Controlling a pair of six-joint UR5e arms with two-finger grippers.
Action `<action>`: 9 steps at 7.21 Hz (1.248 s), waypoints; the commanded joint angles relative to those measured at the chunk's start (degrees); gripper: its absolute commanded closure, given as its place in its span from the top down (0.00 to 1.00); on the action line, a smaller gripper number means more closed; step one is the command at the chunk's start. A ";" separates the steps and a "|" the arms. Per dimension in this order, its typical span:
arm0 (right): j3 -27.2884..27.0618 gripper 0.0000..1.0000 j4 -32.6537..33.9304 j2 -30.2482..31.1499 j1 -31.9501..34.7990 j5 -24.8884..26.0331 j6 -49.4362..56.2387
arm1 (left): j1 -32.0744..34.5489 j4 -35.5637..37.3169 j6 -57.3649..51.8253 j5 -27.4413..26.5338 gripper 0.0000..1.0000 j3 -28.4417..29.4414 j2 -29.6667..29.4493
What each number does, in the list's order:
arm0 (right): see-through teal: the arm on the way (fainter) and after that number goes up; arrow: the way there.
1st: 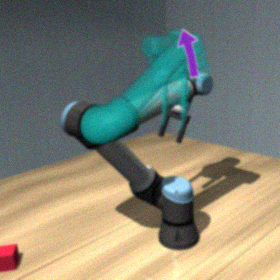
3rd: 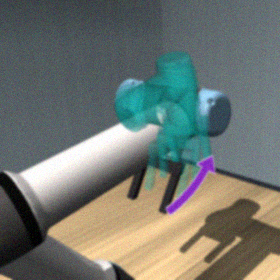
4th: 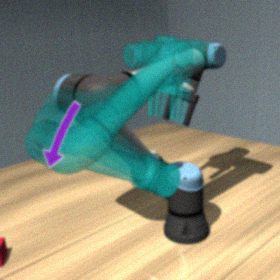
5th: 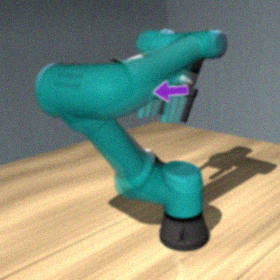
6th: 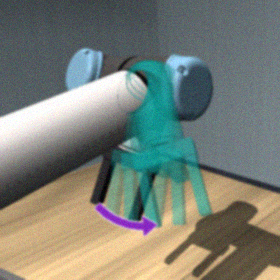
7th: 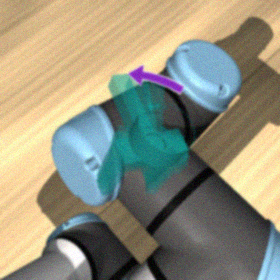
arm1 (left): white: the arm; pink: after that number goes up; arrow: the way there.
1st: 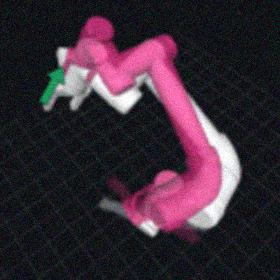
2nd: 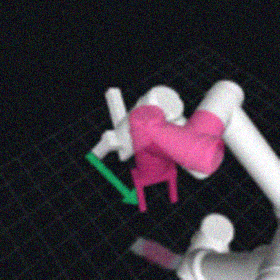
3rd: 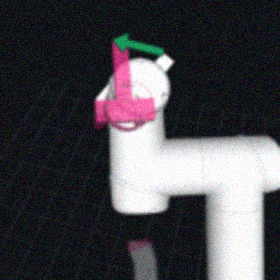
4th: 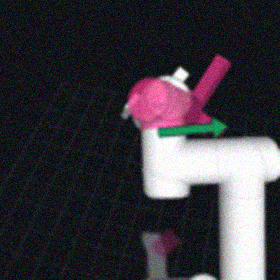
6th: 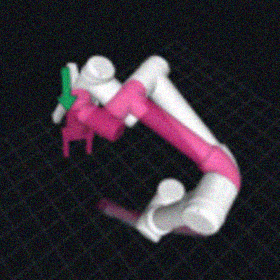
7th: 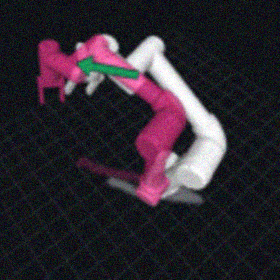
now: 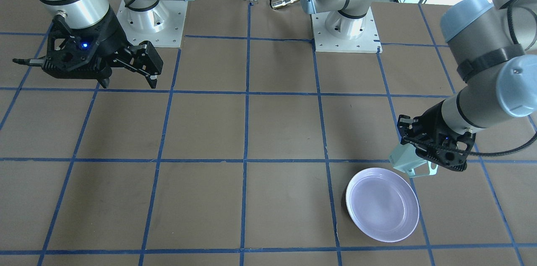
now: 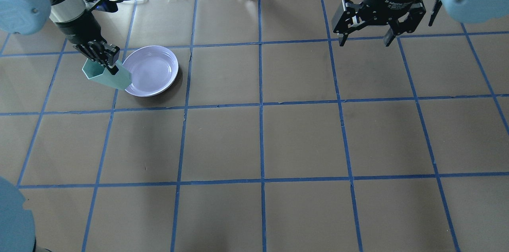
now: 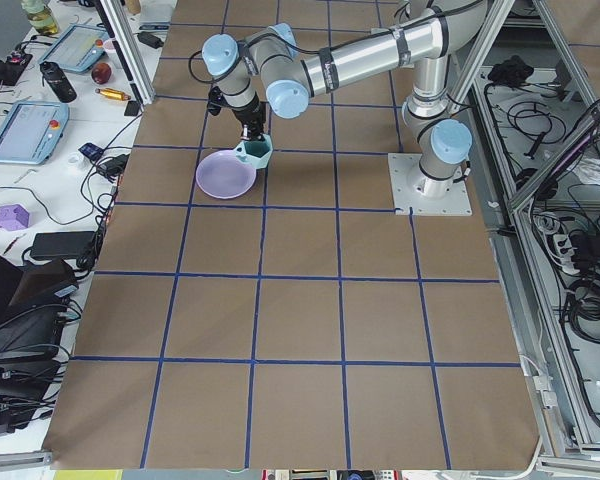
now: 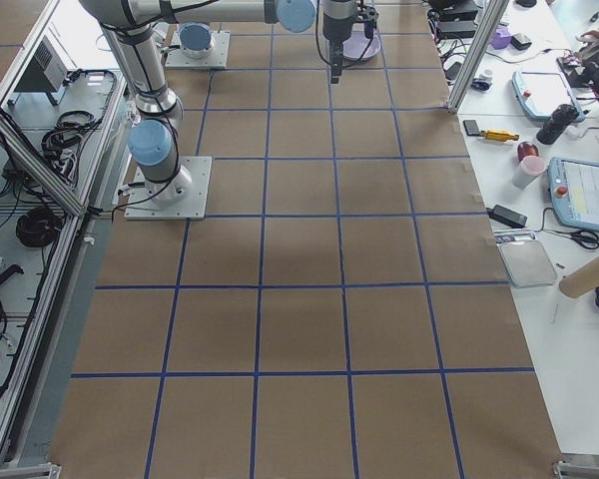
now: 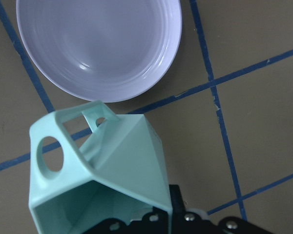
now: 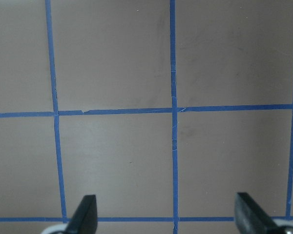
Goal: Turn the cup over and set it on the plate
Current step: 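Carry the upright mug with the left gripper over the white plate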
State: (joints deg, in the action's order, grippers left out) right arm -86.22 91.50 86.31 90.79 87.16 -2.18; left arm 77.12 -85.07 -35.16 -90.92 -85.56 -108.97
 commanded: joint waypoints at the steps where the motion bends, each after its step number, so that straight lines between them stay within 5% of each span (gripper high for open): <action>1: 0.00 1.00 0.00 0.00 0.00 0.03 -0.02 | 3.63 4.39 -0.17 -1.90 0.00 2.40 -4.48; 6: 0.00 1.00 0.00 0.00 0.00 0.03 -0.02 | 10.13 4.30 -0.43 -8.65 0.00 11.55 -14.15; 9: 0.00 1.00 0.00 0.00 0.00 0.03 0.07 | 10.15 4.04 -1.22 -12.88 0.00 12.09 -16.27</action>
State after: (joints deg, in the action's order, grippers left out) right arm -86.25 91.50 86.31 90.79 87.19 -2.14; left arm 87.18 -81.02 -36.27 -103.22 -73.58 -124.41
